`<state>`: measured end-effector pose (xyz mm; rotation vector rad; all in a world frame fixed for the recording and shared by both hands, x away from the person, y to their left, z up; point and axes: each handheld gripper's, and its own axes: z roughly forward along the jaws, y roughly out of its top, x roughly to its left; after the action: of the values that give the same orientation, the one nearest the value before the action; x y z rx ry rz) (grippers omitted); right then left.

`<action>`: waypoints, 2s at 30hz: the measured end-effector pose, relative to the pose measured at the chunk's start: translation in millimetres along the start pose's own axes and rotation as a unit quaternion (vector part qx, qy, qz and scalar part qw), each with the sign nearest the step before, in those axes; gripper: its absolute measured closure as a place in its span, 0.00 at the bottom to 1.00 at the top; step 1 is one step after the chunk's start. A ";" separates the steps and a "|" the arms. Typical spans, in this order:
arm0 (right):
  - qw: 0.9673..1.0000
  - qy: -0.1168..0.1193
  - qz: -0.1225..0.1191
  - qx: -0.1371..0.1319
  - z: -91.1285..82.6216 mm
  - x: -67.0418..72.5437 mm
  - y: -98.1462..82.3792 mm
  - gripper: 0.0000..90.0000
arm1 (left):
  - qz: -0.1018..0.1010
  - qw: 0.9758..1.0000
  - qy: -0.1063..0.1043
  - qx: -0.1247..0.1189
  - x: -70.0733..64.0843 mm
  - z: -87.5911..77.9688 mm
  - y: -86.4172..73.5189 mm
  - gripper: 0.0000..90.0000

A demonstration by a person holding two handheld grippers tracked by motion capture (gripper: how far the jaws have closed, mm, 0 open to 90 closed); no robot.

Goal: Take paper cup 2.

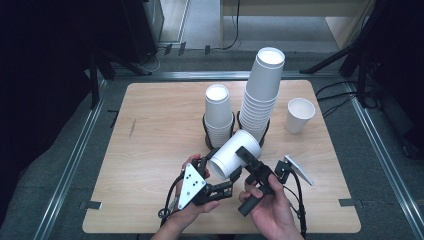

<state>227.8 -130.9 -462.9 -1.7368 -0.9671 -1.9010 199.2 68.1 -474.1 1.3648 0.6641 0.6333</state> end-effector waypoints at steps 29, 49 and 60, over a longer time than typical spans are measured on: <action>0.999 0.012 0.046 -0.017 -0.6 -8.7 2.4 0.14 | 0.015 1.000 -0.010 0.022 -7.7 1.7 -4.2 0.23; 0.993 0.000 -0.081 -0.081 -5.7 -5.5 8.4 0.16 | -0.003 0.996 -0.035 0.087 -0.1 1.8 2.0 0.08; 0.979 -0.006 -0.170 -0.114 -7.2 -5.1 14.2 0.16 | -0.008 0.995 -0.031 0.093 3.0 1.5 2.8 0.08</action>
<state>233.3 -146.6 -464.6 -1.8009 -1.1504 -2.2959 202.3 69.7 -471.4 1.5441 0.6968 0.5230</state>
